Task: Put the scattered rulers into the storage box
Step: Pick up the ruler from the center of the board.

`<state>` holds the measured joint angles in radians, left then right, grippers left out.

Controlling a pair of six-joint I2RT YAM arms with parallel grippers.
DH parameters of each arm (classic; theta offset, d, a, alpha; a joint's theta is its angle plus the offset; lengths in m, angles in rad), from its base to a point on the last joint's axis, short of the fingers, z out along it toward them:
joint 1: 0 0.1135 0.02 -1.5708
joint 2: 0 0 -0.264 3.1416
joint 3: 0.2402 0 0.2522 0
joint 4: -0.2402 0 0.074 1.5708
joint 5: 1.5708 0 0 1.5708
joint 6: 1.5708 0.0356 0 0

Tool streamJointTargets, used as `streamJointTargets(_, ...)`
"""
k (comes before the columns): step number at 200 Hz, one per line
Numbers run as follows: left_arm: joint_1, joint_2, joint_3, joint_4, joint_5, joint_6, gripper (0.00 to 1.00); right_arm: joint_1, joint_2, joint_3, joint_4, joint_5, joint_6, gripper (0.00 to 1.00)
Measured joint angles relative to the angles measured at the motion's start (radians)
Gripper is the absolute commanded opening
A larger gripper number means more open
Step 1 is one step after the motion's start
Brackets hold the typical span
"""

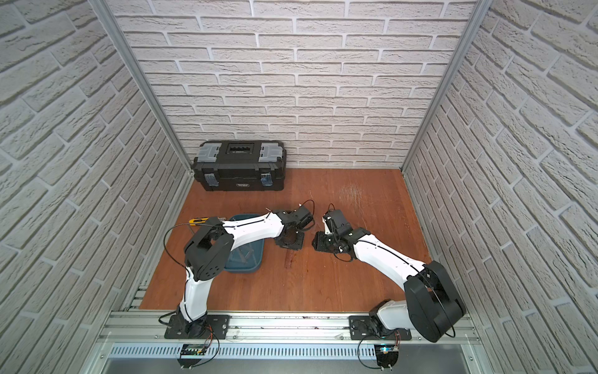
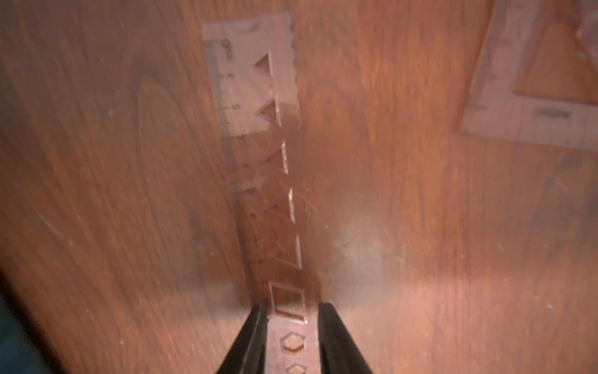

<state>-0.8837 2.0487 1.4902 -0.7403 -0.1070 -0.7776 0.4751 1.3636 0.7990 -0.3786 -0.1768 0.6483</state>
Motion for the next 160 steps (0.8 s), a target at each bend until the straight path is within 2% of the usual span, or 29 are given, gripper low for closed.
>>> streamJointTargets(36,0.005,-0.014,-0.008,0.002,0.002,0.000,0.23,0.000,0.007,0.000,0.005,-0.005,0.003,0.46)
streamJointTargets(57,0.006,-0.024,-0.012,0.001,0.001,-0.002,0.29,0.000,0.008,0.000,0.009,-0.005,0.003,0.46)
streamJointTargets(73,0.006,-0.032,-0.015,0.001,-0.001,-0.003,0.39,0.000,0.009,0.000,0.010,-0.006,0.003,0.46)
streamJointTargets(88,0.006,-0.038,-0.016,0.000,-0.004,-0.004,0.42,0.000,0.012,0.000,0.011,-0.008,0.003,0.46)
streamJointTargets(160,0.008,-0.039,-0.024,-0.003,-0.012,-0.005,0.43,0.001,0.018,0.000,0.017,-0.009,0.003,0.46)
